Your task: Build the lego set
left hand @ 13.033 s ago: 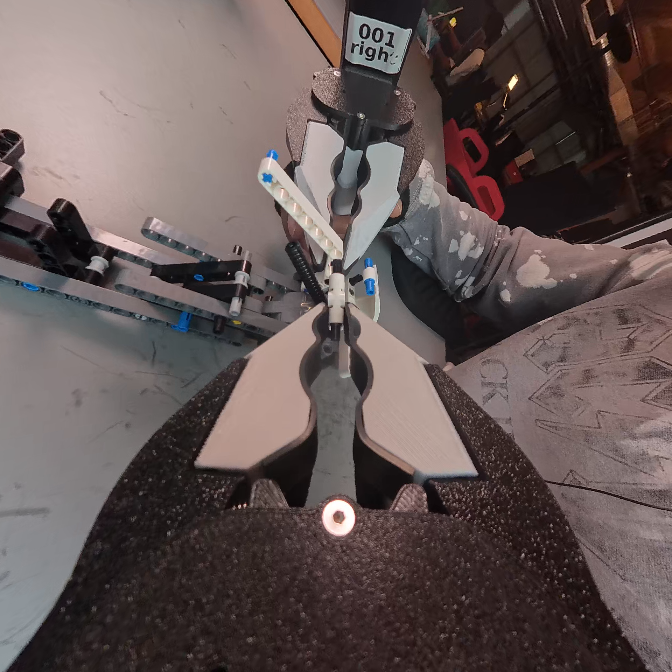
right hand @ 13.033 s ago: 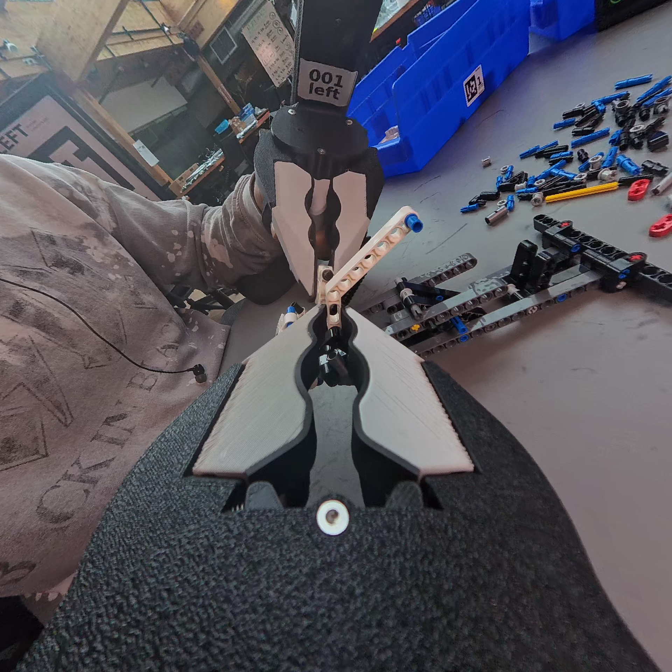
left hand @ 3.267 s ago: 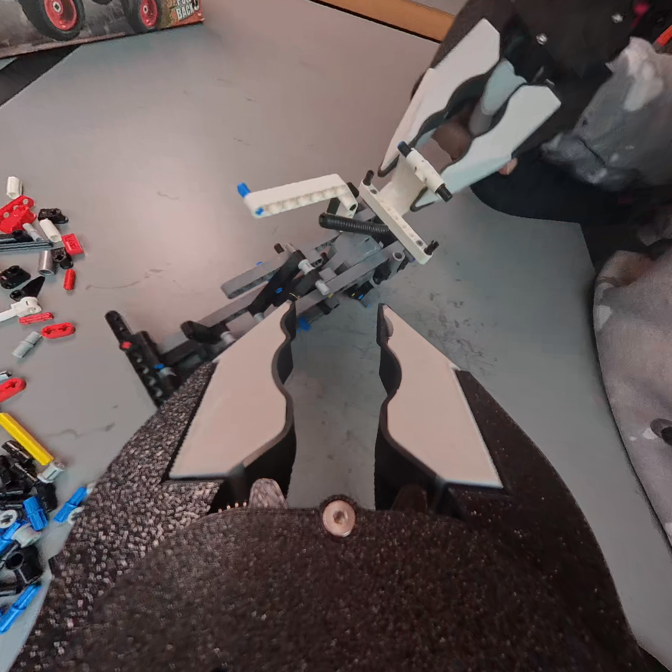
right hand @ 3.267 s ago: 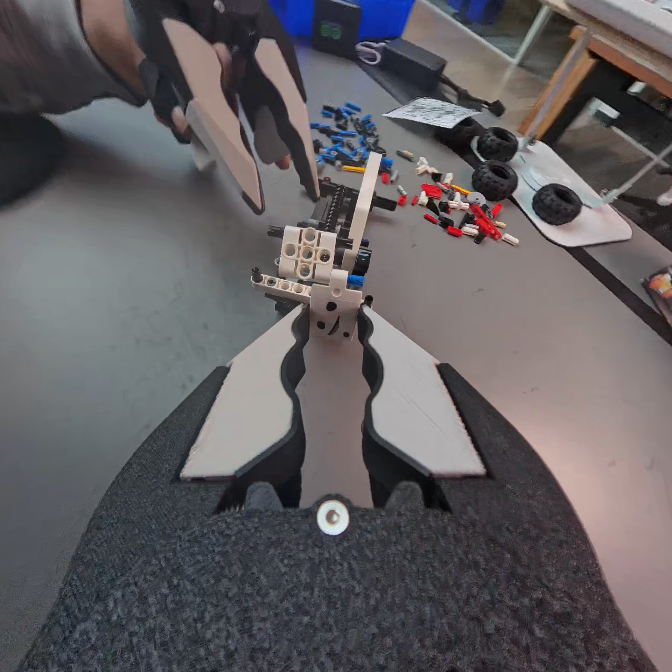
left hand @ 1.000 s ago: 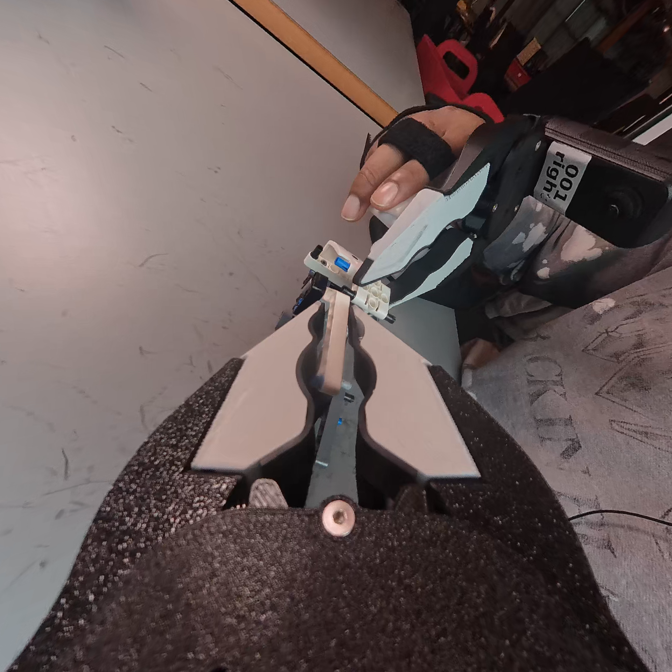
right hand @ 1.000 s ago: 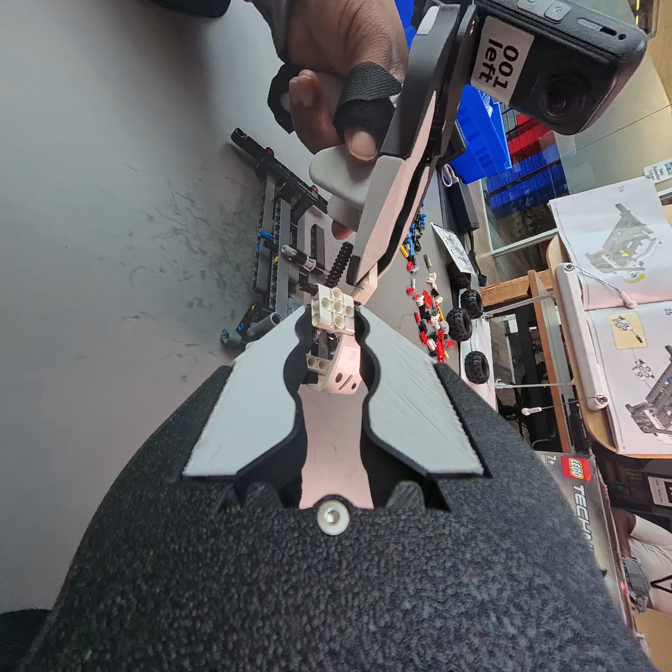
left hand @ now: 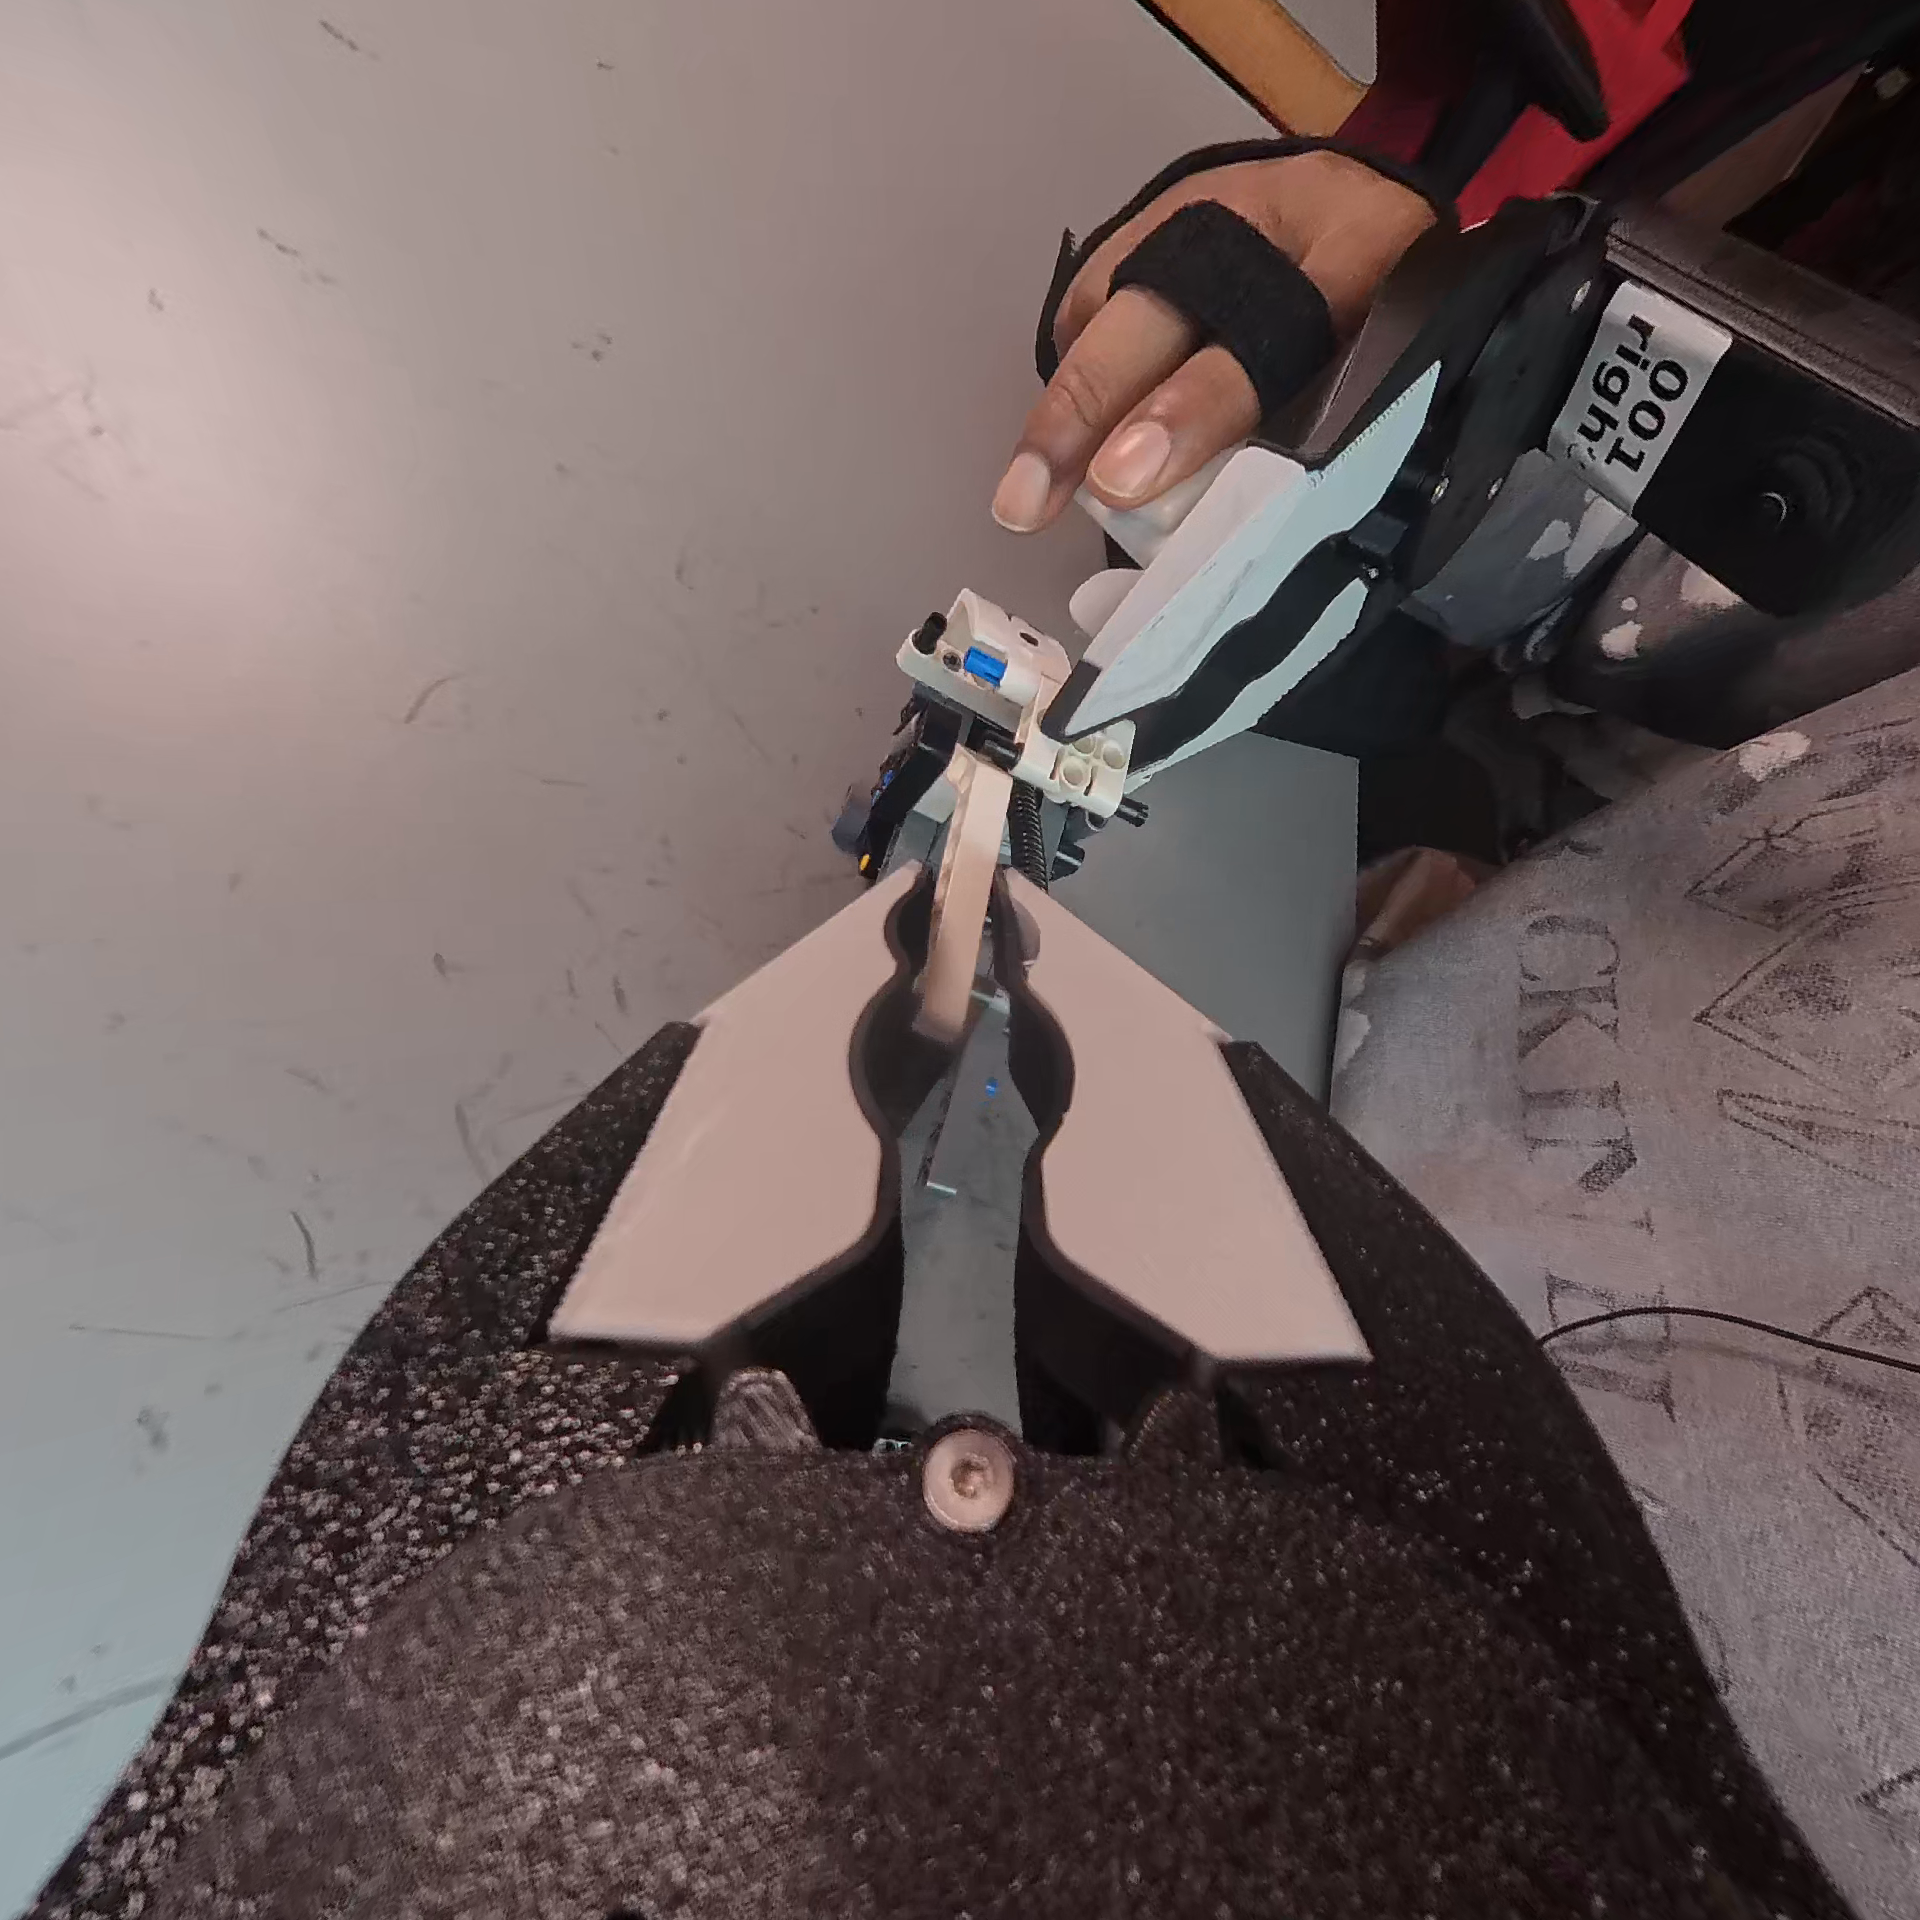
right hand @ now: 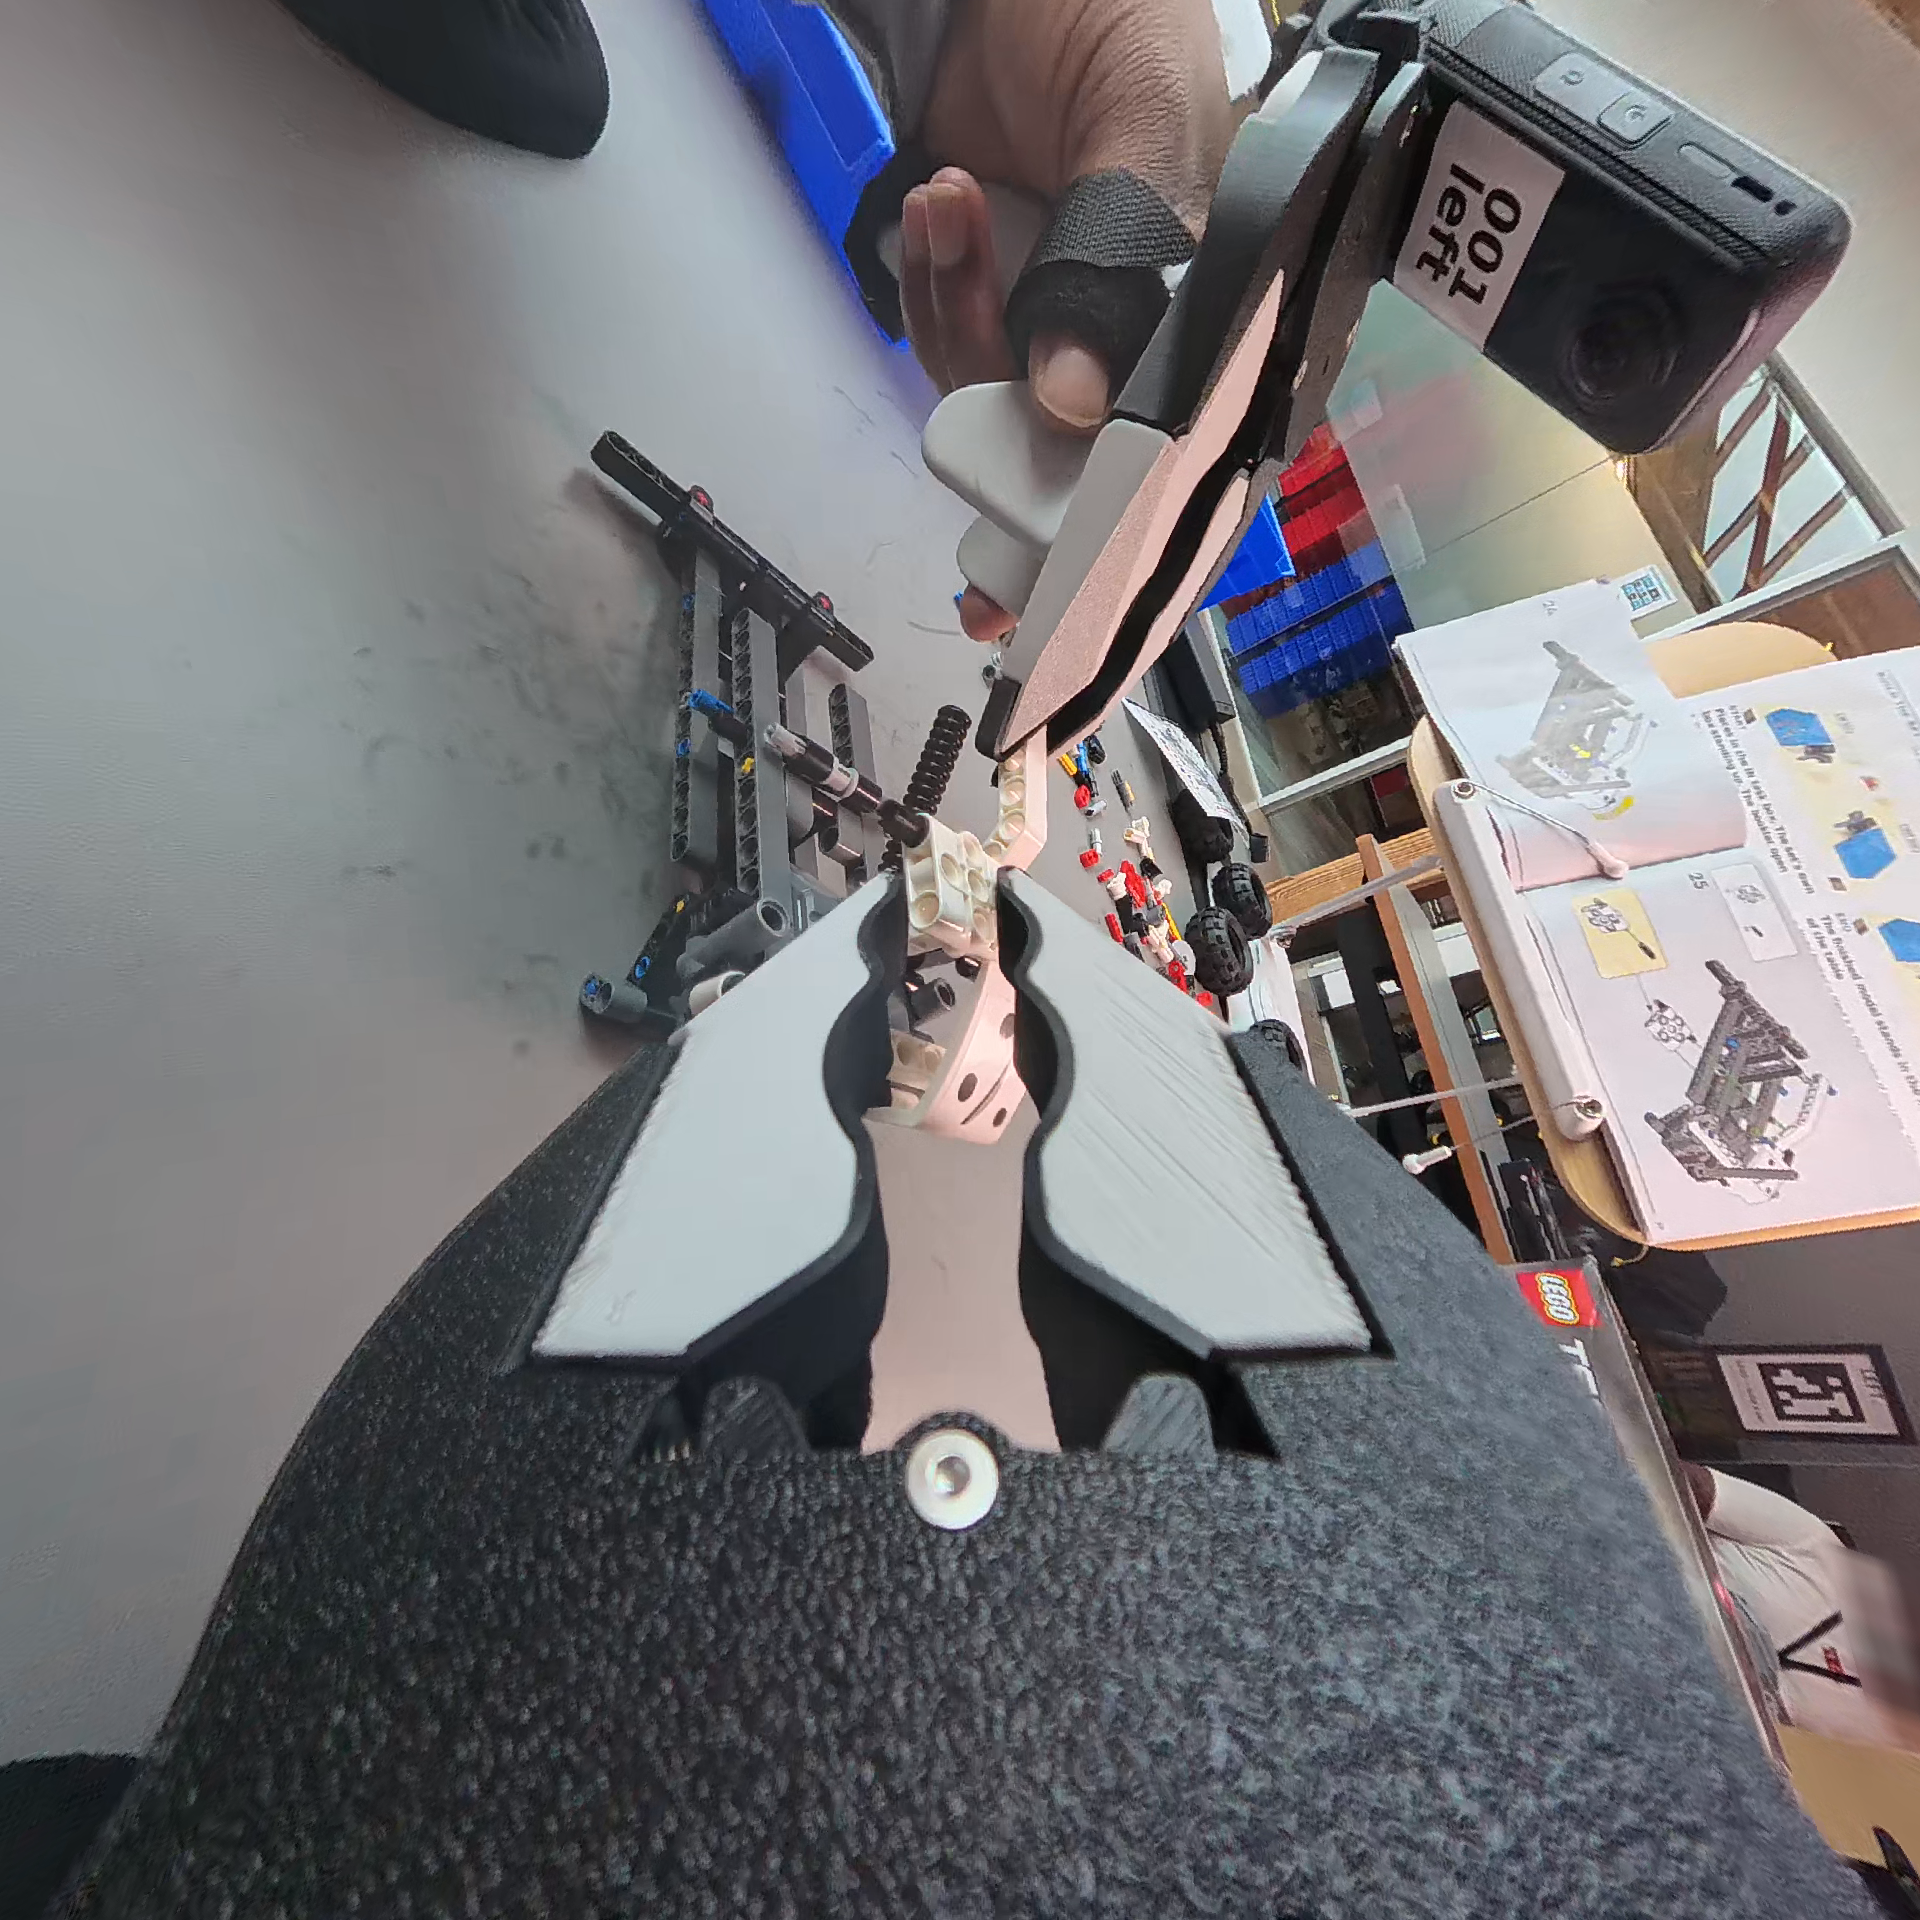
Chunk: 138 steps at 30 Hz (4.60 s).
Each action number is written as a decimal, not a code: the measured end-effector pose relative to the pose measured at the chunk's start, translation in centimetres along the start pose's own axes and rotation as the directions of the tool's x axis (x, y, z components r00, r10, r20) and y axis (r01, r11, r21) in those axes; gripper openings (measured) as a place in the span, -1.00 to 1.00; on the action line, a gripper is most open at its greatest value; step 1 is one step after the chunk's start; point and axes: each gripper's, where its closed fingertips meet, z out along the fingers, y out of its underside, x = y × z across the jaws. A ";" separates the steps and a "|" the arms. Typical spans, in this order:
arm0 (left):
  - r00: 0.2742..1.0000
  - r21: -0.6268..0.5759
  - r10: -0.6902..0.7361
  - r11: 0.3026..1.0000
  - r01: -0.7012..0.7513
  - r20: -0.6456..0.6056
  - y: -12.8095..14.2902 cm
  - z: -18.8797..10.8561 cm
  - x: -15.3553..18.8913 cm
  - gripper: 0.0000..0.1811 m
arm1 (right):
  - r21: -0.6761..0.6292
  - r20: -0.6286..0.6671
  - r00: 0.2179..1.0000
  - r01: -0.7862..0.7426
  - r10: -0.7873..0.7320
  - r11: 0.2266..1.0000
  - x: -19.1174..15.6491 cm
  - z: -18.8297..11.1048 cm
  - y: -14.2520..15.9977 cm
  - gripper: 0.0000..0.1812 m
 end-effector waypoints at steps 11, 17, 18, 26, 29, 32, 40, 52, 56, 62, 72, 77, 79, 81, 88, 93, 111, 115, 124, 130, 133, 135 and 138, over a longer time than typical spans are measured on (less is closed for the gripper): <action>0.991 0.045 -0.119 0.992 0.122 -0.059 0.5 0.1 -0.1 -0.88 | 0.011 -0.084 0.996 0.043 -0.042 0.999 0.1 -1.3 0.1 -0.84; 0.989 0.017 -0.140 0.990 0.141 -0.037 -0.4 0.5 0.0 -0.87 | 0.033 -0.100 0.992 0.086 -0.082 0.996 -0.1 -1.3 0.2 -0.85; 0.990 0.010 -0.137 0.991 0.137 -0.030 -0.6 0.6 0.0 -0.87 | 0.037 -0.103 0.991 0.089 -0.085 0.995 -0.1 -1.4 0.2 -0.86; 0.996 -0.057 -0.089 0.994 0.089 0.012 -1.6 1.3 0.3 -0.88 | 0.040 -0.122 0.988 0.101 -0.095 0.994 -0.2 -1.6 0.4 -0.86; 0.996 -0.067 -0.094 0.993 0.094 0.002 -1.5 1.3 0.0 -0.87 | 0.039 -0.124 0.988 0.093 -0.088 0.995 -0.1 -1.7 0.4 -0.86; 0.990 -0.042 -0.137 0.990 0.136 -0.028 -1.2 1.3 -0.1 -0.87 | 0.032 -0.132 0.988 0.082 -0.077 0.996 0.0 -2.0 0.5 -0.86; 0.985 0.060 -0.171 0.983 0.173 -0.036 -0.7 1.3 -0.3 -0.86 | 0.022 -0.193 0.981 -0.010 0.014 1.000 0.8 -3.9 1.1 -0.84; 0.988 0.126 -0.153 0.980 0.153 -0.008 -0.6 1.1 -0.4 -0.88 | -0.007 -0.181 0.848 -0.507 0.498 0.862 2.5 -8.1 2.2 -0.65; 0.989 0.133 -0.144 0.981 0.140 0.023 -0.9 1.2 -0.6 -0.87 | -0.279 -0.029 0.683 -0.707 0.730 0.650 -2.2 -5.8 3.2 -0.46; 0.993 0.109 -0.109 0.989 0.104 0.046 -1.8 1.3 0.0 -0.89 | -0.316 -0.163 0.699 -0.705 0.696 0.634 -1.6 -3.4 4.9 -0.79; 0.994 0.004 -0.050 0.999 0.050 0.094 -3.1 1.9 -0.7 -0.88 | -0.306 -0.103 0.840 -0.536 0.533 0.787 -1.2 -2.7 5.1 -0.85; 0.994 -0.021 -0.040 0.999 0.042 0.101 -3.3 2.3 -1.0 -0.89 | -0.289 -0.062 0.862 -0.498 0.503 0.818 -1.4 -2.7 5.0 -0.84; 0.994 -0.011 -0.056 0.998 0.057 0.089 -3.2 2.3 -1.0 -0.89 | -0.277 -0.017 0.841 -0.523 0.540 0.806 -1.5 -3.3 4.7 -0.84; 0.994 0.002 -0.066 0.998 0.066 0.083 -3.1 2.2 -1.0 -0.89 | -0.215 0.009 0.801 -0.583 0.598 0.784 -0.1 -4.6 3.9 -0.80; 0.996 0.015 -0.048 0.999 0.047 0.079 -3.2 2.3 -0.8 -0.85 | -0.199 -0.133 0.899 -0.438 0.418 0.877 3.5 -3.3 6.4 -0.39; 0.994 0.000 -0.011 1.000 0.011 0.108 -2.5 2.7 -1.1 -0.88 | -0.123 -0.109 0.970 -0.230 0.218 0.965 3.0 -1.8 4.8 -0.72; 0.999 0.068 -0.040 0.997 0.041 -0.015 -2.8 2.3 -0.3 -0.81 | -0.200 0.078 0.955 0.295 -0.284 0.934 1.4 0.0 3.2 -0.79; 1.000 0.045 0.012 0.999 -0.012 0.006 -2.1 1.7 -0.2 -0.81 | -0.218 0.091 0.951 0.308 -0.295 0.926 1.5 0.1 3.3 -0.79; 0.994 0.050 0.069 0.996 -0.073 0.082 -1.8 2.0 -0.8 -0.90 | -0.258 0.017 0.992 0.127 -0.127 0.958 1.6 0.2 3.2 -0.79; 0.999 0.070 0.022 0.997 -0.025 0.039 -1.8 2.2 -0.6 -0.90 | -0.256 -0.083 0.989 0.098 -0.122 0.962 1.9 0.0 3.3 -0.85; 0.999 0.083 -0.029 0.996 0.031 -0.027 -1.9 2.2 -0.4 -0.89 | -0.264 -0.097 0.981 0.139 -0.169 0.955 2.0 -0.1 3.3 -0.86; 0.999 0.089 -0.025 0.996 0.028 -0.036 -1.9 2.3 -0.2 -0.89 | -0.255 -0.066 0.993 0.076 -0.096 0.964 1.8 -0.2 3.3 -0.80; 1.000 0.084 -0.004 0.996 0.006 -0.029 -1.8 2.5 0.0 -0.87 | -0.206 0.038 0.996 -0.071 0.080 0.976 1.2 -0.9 3.0 -0.65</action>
